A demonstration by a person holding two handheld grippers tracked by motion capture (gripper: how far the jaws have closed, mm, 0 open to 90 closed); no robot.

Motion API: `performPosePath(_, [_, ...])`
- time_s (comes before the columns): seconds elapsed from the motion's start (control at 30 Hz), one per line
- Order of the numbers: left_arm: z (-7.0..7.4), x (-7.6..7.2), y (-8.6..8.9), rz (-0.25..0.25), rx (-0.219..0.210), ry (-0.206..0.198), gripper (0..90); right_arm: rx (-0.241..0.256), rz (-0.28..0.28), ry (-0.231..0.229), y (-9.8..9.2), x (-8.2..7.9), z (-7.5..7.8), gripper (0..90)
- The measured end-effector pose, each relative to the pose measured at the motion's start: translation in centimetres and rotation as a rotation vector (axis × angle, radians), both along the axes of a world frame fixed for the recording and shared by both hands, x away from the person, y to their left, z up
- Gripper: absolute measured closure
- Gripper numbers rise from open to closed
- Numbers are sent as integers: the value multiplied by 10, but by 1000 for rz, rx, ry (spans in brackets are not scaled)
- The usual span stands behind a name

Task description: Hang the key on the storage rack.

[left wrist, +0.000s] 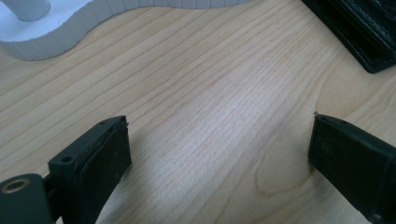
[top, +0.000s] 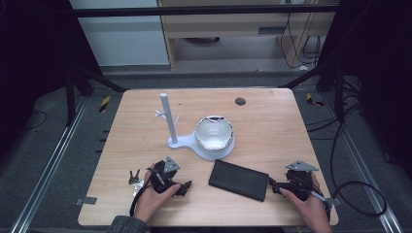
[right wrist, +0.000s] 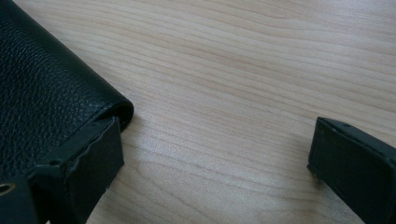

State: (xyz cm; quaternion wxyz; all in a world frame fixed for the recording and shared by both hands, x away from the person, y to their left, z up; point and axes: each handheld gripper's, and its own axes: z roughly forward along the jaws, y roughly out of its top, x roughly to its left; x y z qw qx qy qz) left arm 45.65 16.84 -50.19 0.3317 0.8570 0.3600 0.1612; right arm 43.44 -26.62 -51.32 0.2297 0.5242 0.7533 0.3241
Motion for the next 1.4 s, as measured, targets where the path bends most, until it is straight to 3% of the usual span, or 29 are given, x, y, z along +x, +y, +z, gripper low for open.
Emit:
performPosePath(0.17, [12, -7, 15, 41, 92, -8, 78, 0, -1, 0, 0, 0, 0, 32])
performPosePath(0.4, [33, -5, 53, 113, 182, 42, 75, 4, 6, 3, 0, -2, 0, 31])
performPosePath(0.63, [57, -6, 96, 92, 284, 79, 68, 4, 5, 4, 0, -2, 0, 30])
performPosePath(0.77, [54, -11, 110, 105, 316, 139, 67, 2, 6, 3, 0, -2, 0, 30])
performPosePath(1.0, [39, -8, 112, 76, 340, 195, 86, 3, 6, 2, 0, -2, 0, 30])
performPosePath(1.03, [36, -7, 112, 80, 350, 219, 89, 3, 6, 2, 0, -2, 0, 30])
performPosePath(1.17, [32, -5, 114, 86, 337, 224, 109, 4, 6, 2, 0, -2, 0, 30])
performPosePath(1.4, [30, -4, 122, 104, 367, 214, 196, 5, 6, 2, 0, -2, 0, 30])
